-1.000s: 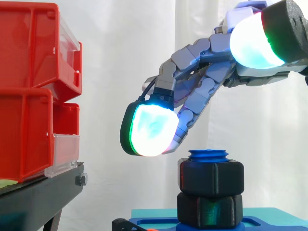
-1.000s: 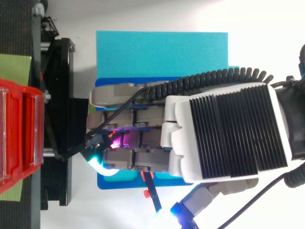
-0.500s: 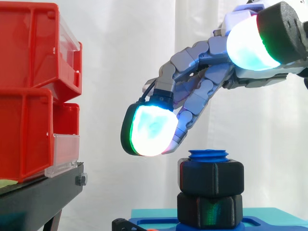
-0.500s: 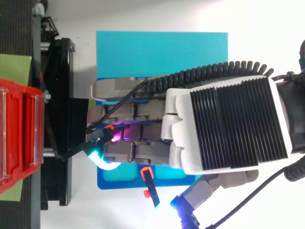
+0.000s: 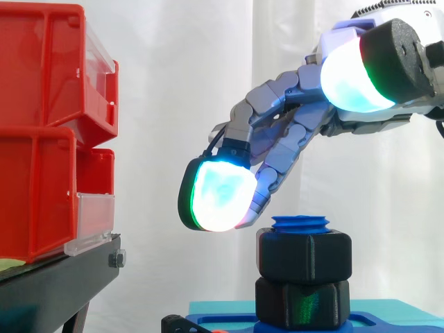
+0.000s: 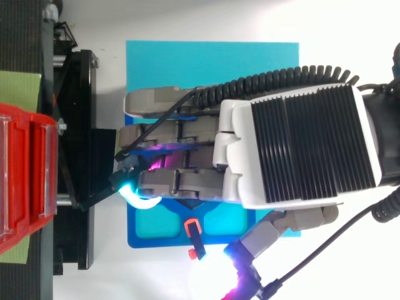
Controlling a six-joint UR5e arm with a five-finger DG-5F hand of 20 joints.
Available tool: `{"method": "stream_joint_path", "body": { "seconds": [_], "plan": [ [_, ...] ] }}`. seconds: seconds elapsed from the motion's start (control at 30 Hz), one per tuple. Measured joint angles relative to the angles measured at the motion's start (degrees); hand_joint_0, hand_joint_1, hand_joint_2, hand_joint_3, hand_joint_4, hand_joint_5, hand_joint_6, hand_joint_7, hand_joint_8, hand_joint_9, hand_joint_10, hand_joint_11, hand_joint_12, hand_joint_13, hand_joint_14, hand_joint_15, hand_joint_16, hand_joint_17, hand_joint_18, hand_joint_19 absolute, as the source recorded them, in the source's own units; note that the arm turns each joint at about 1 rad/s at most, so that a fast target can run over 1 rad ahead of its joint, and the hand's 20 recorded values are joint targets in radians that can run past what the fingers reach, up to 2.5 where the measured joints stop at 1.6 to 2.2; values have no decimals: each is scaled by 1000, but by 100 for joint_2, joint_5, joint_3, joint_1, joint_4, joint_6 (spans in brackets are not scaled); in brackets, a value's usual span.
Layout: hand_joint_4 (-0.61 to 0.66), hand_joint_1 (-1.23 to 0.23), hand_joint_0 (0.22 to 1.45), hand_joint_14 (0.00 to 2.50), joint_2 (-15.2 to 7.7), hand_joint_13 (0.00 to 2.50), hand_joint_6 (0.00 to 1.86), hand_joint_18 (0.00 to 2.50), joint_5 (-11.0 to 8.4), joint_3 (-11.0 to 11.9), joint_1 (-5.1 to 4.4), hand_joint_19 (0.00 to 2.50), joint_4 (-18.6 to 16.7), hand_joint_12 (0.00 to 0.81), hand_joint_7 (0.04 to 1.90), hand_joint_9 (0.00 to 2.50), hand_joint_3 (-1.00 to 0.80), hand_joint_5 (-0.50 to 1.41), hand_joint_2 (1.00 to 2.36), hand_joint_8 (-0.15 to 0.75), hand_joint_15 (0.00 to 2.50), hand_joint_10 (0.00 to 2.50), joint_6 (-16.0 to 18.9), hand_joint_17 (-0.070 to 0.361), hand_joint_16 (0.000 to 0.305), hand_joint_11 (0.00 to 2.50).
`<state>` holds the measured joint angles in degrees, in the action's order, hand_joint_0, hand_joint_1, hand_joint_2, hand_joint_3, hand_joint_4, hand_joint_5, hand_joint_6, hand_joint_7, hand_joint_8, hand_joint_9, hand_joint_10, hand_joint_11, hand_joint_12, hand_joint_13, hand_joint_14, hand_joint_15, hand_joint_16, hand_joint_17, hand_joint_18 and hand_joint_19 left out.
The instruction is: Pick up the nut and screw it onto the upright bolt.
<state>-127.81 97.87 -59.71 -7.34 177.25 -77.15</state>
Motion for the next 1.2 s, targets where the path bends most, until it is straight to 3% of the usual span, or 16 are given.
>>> {"method": "stream_joint_path", "body": {
  "seconds": [0.77,1.2],
  "plan": [
    [230,-97,464,0,-12,282,502,0,47,-144,138,0,-138,338,761,628,-500,-128,1000,260,0,0,139,79,35,0],
    [276,-103,471,0,-12,309,504,0,146,-180,189,0,-164,332,973,634,-500,-92,1000,268,0,0,130,77,34,0]
  ]
}}
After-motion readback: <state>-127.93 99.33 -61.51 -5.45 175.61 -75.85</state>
